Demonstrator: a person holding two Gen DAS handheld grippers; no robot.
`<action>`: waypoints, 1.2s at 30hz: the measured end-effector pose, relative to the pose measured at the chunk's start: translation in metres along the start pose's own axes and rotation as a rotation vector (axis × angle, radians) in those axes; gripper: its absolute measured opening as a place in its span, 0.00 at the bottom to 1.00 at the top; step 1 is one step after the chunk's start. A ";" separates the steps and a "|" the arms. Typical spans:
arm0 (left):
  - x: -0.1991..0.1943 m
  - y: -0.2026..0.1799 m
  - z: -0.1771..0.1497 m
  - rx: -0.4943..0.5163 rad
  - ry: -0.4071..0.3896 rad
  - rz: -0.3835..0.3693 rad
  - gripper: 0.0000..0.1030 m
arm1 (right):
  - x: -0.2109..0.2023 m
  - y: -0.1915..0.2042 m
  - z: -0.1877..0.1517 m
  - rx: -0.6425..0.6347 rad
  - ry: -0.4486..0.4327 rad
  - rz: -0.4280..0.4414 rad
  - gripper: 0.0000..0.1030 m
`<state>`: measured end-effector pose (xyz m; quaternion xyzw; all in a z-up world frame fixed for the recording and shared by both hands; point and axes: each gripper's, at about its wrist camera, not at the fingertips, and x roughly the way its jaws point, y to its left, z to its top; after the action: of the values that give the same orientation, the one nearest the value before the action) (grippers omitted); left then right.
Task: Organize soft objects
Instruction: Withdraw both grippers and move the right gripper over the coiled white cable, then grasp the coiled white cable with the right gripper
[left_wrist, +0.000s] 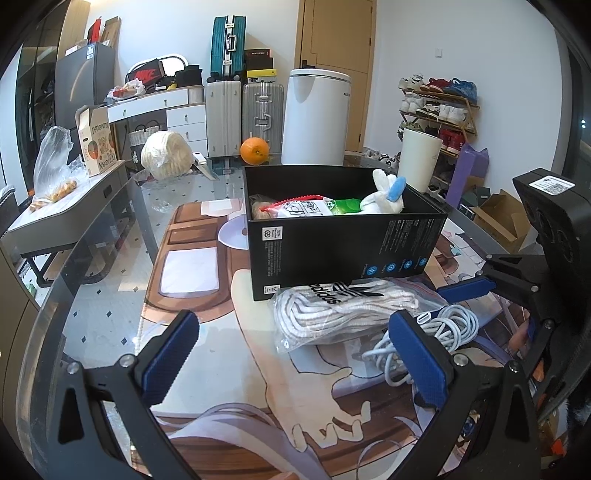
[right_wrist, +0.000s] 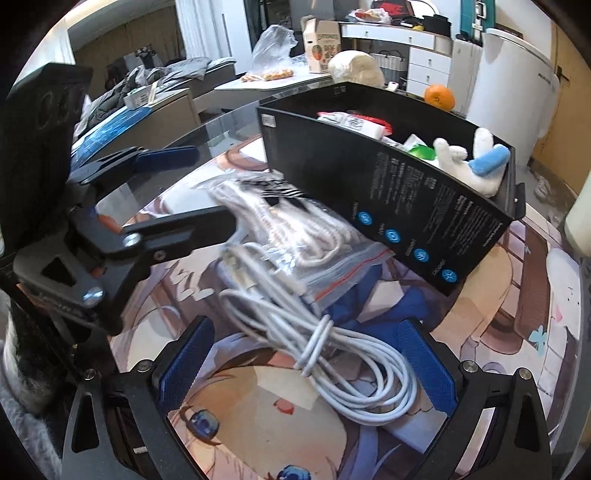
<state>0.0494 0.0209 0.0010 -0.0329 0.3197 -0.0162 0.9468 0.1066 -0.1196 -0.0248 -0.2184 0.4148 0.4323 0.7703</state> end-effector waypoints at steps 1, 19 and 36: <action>0.000 0.000 0.000 0.000 0.000 -0.001 1.00 | 0.001 -0.001 0.001 0.005 -0.001 -0.006 0.94; 0.001 0.001 -0.001 -0.009 0.006 -0.011 1.00 | -0.005 0.004 -0.013 -0.079 -0.025 -0.009 0.63; 0.001 0.011 0.000 -0.073 0.010 -0.057 1.00 | -0.017 0.014 -0.022 -0.189 -0.043 0.018 0.29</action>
<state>0.0503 0.0321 -0.0007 -0.0762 0.3238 -0.0316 0.9425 0.0801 -0.1361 -0.0230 -0.2770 0.3576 0.4809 0.7511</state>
